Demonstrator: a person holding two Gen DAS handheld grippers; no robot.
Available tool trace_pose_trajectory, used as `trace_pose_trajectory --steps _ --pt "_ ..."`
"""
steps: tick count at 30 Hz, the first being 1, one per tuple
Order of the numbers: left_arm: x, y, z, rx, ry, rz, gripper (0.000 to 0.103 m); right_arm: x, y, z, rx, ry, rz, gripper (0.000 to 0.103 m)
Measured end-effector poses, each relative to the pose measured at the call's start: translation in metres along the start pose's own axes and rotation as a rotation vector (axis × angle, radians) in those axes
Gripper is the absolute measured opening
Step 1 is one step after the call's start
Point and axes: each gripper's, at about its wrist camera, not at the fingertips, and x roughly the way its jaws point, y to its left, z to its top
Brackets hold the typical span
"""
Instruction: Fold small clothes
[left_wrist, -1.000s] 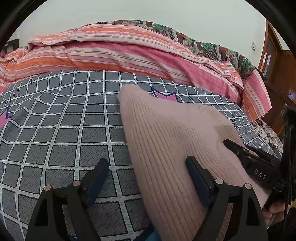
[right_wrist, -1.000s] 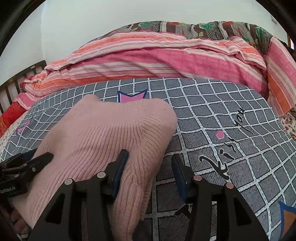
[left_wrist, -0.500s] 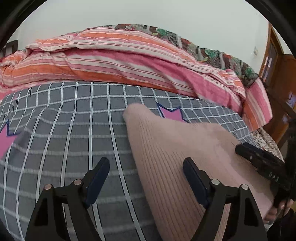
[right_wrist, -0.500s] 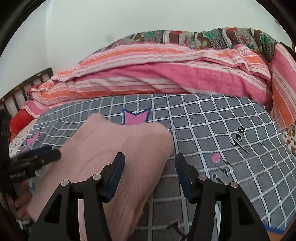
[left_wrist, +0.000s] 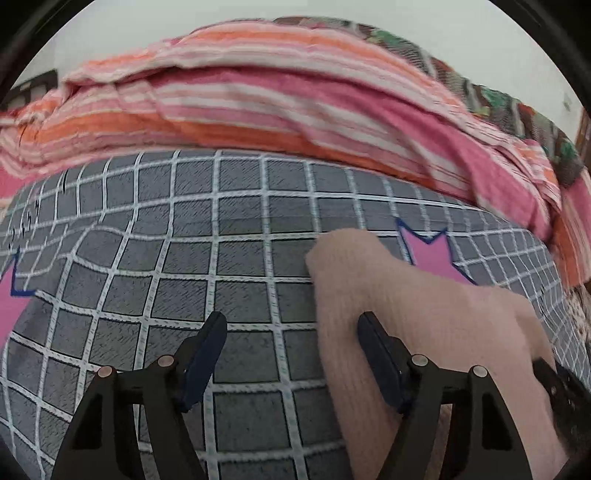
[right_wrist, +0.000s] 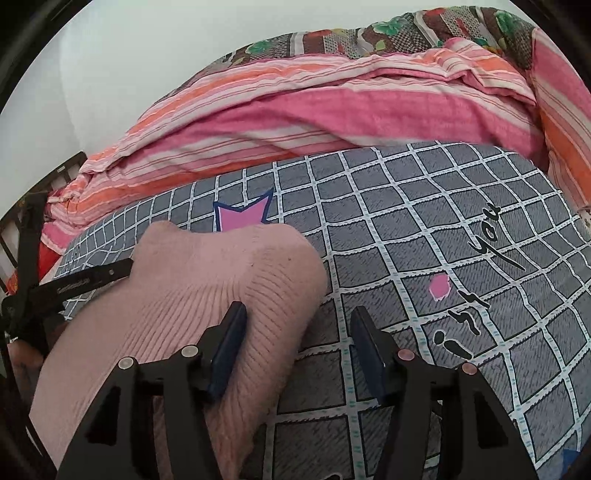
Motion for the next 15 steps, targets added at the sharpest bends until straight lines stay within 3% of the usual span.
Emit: trace_pose_trajectory --steps 5,8,15 --pt "-0.003 0.012 0.000 -0.068 0.007 -0.056 0.070 0.000 -0.002 0.001 0.012 0.005 -0.005 0.061" --pt "-0.018 0.015 -0.010 -0.092 0.034 -0.175 0.070 -0.007 -0.003 0.002 0.015 -0.008 0.000 0.062" --pt "-0.061 -0.003 -0.048 0.016 0.024 -0.270 0.071 -0.036 0.005 0.004 0.041 0.009 0.053 0.062"
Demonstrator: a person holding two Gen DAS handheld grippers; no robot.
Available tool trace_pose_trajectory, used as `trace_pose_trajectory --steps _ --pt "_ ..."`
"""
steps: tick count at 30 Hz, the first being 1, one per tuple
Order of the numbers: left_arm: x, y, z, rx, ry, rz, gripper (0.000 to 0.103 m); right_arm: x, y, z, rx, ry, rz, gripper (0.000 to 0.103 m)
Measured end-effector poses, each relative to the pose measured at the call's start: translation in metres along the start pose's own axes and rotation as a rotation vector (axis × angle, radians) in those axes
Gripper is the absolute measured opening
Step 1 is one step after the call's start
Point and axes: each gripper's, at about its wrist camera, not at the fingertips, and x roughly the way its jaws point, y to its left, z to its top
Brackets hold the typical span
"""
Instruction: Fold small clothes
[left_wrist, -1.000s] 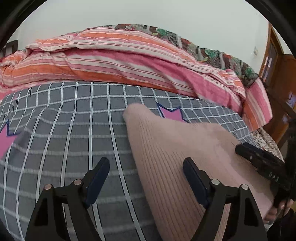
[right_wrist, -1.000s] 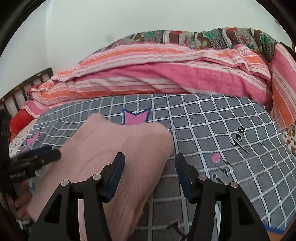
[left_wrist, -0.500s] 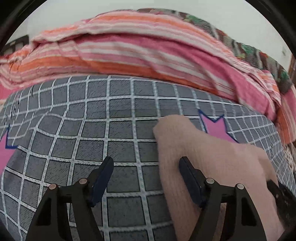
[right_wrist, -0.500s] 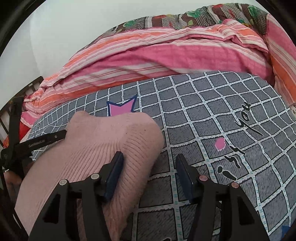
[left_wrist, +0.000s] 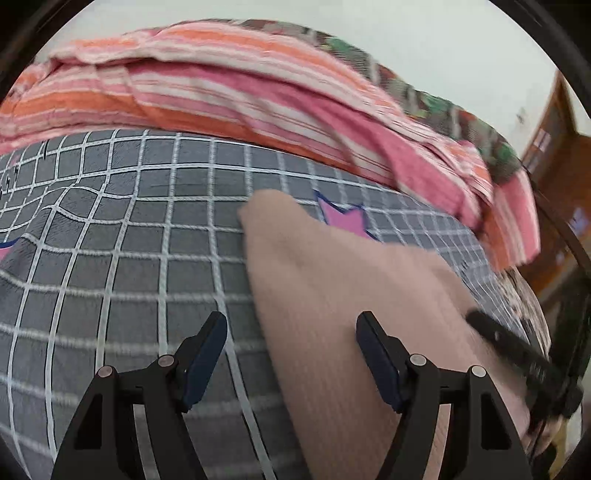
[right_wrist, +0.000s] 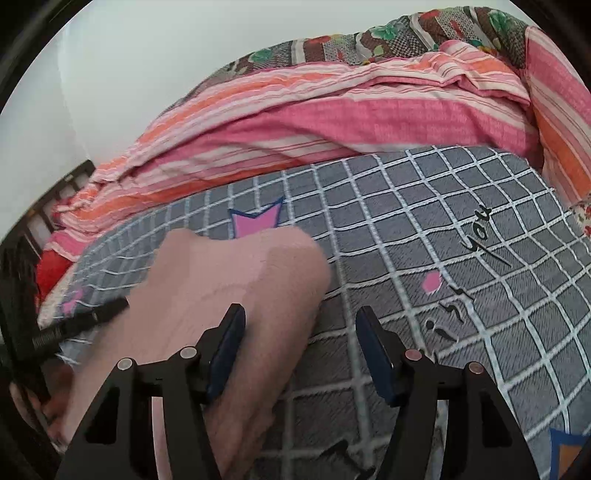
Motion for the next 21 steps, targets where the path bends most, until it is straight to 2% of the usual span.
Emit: trace_pose_trajectory --steps 3,6,9,12,16,21 --pt "-0.011 -0.008 -0.016 0.024 0.046 -0.044 0.072 -0.014 0.010 -0.004 -0.018 0.004 0.045 0.062" --pt "-0.020 -0.016 -0.029 0.035 0.041 -0.045 0.072 -0.024 0.021 -0.017 -0.055 0.016 0.077 0.062" --pt "-0.024 -0.015 -0.038 0.013 0.036 -0.058 0.072 -0.018 0.028 -0.033 -0.092 0.042 0.010 0.062" --pt "-0.020 -0.016 -0.048 -0.007 0.035 -0.077 0.073 -0.012 0.023 -0.049 -0.113 -0.003 -0.019 0.061" --pt "-0.028 -0.021 -0.056 0.026 0.018 -0.054 0.073 -0.012 0.010 -0.053 -0.048 0.003 0.017 0.061" --pt "-0.036 -0.028 -0.056 0.091 0.006 0.008 0.075 -0.021 0.018 -0.042 -0.035 0.004 -0.024 0.061"
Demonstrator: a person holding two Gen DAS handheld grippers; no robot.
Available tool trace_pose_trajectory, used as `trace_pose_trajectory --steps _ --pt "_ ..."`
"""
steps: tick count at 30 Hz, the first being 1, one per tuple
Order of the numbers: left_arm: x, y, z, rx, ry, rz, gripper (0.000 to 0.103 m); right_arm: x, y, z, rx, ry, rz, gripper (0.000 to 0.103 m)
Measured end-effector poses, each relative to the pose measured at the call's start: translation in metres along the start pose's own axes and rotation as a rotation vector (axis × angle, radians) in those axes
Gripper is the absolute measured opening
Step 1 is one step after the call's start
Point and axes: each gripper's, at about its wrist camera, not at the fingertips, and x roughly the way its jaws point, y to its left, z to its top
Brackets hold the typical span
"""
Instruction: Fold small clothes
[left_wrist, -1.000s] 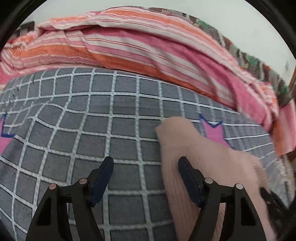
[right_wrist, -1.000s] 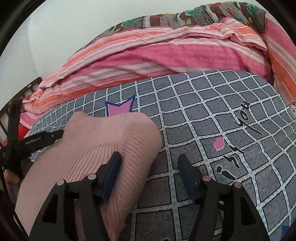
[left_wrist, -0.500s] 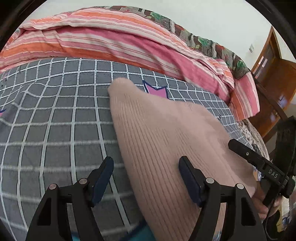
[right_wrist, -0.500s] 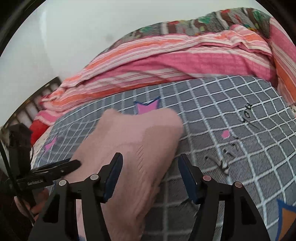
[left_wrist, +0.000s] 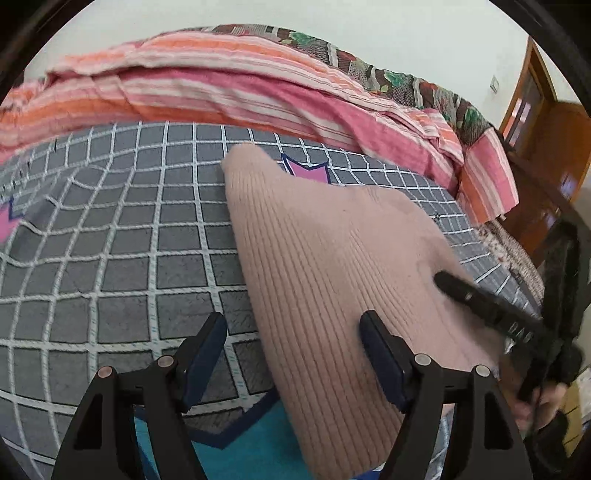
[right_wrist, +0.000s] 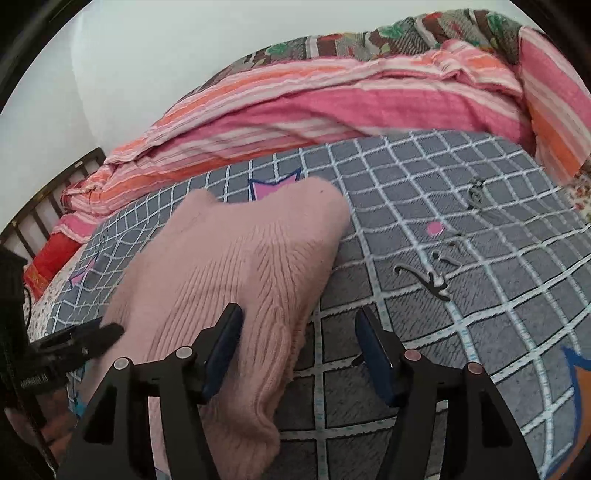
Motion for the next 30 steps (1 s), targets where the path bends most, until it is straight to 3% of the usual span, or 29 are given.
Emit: trace_pose_trajectory --steps 3,7,8,12,16,21,25,26,27,30 --pt "0.001 0.004 -0.001 -0.031 0.001 -0.013 0.075 0.001 0.007 0.008 -0.010 -0.004 -0.009 0.048" --pt "-0.004 0.009 0.002 -0.058 -0.011 -0.026 0.074 0.006 0.015 0.017 -0.045 0.007 -0.006 0.020" --pt "-0.008 0.009 0.006 -0.050 -0.034 -0.022 0.074 0.002 0.018 0.019 -0.070 -0.007 -0.005 0.017" --pt "-0.005 0.008 0.026 -0.016 -0.050 0.048 0.073 0.003 0.015 0.012 -0.093 -0.031 -0.011 0.016" --pt "0.010 0.009 0.025 -0.012 -0.025 0.073 0.074 0.009 0.014 0.003 -0.115 -0.051 -0.052 0.016" --pt "0.012 0.003 0.021 0.030 -0.025 0.112 0.074 0.012 0.019 0.012 -0.123 -0.001 -0.085 0.019" --pt "0.015 0.005 0.035 0.002 0.010 0.080 0.073 -0.002 0.025 0.031 -0.092 0.012 -0.021 0.030" --pt "0.020 0.004 0.036 0.002 0.024 0.078 0.074 -0.003 0.029 0.032 -0.113 0.002 -0.018 0.041" --pt "0.024 0.003 0.035 0.002 0.028 0.080 0.074 -0.002 0.034 0.031 -0.132 -0.003 -0.034 0.044" --pt "0.030 0.002 0.030 -0.004 0.015 0.076 0.075 0.016 0.037 0.022 -0.162 0.027 -0.113 0.041"
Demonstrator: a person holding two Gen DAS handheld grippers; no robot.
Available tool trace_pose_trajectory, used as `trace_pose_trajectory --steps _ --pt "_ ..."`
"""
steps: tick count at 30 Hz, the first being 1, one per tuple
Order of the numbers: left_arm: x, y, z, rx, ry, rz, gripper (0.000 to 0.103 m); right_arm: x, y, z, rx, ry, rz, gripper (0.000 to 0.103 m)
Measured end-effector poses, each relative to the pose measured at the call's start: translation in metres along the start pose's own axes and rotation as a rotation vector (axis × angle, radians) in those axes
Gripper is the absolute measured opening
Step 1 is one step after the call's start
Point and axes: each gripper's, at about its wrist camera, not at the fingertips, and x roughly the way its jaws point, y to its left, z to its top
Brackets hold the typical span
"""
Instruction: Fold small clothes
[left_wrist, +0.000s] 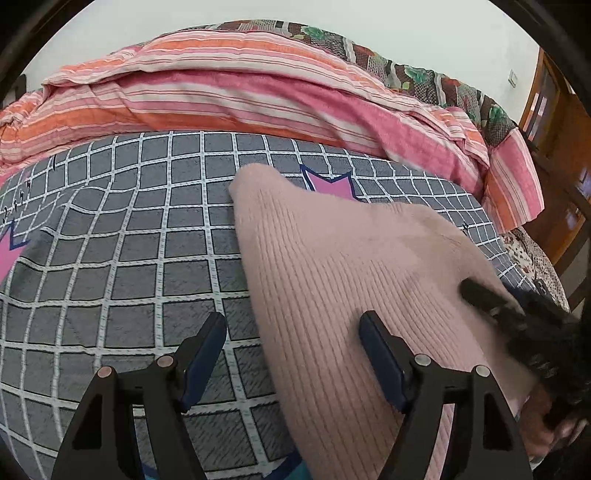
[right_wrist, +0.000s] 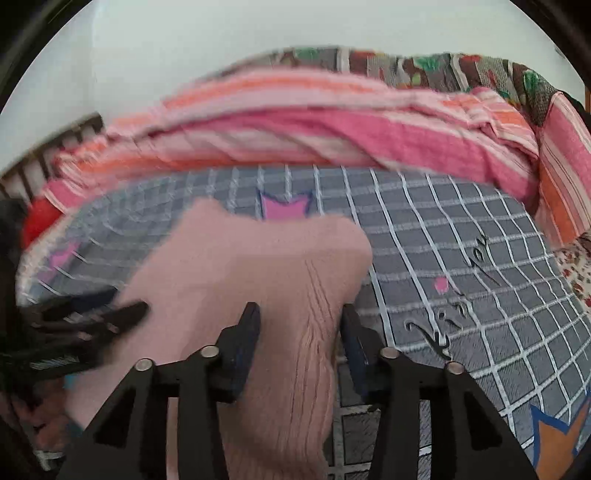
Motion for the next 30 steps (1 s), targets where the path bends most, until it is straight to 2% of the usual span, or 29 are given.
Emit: trace_pose_trajectory --steps 5,10,14,18,23,25,30 --pt "0.002 0.001 -0.003 -0.010 -0.001 -0.010 0.075 0.012 -0.015 -0.007 0.087 0.009 0.041 0.040" --pt "-0.001 0.000 -0.006 -0.011 -0.008 -0.005 0.075 0.010 -0.015 -0.012 0.082 0.003 0.033 0.040" --pt "-0.006 0.003 -0.010 -0.020 -0.006 -0.010 0.075 -0.002 -0.015 -0.012 0.106 0.001 0.029 0.043" --pt "-0.018 0.002 -0.018 -0.012 -0.003 -0.038 0.075 -0.018 -0.010 -0.018 0.069 -0.013 0.013 0.043" --pt "-0.027 0.001 -0.034 -0.005 0.011 -0.092 0.075 -0.023 -0.018 -0.026 0.121 -0.001 0.065 0.043" --pt "-0.026 -0.001 -0.041 0.011 0.043 -0.118 0.075 -0.026 -0.020 -0.030 0.136 0.002 0.079 0.043" --pt "-0.038 -0.006 -0.059 0.062 0.019 -0.103 0.075 -0.040 -0.017 -0.040 0.119 -0.003 0.097 0.043"
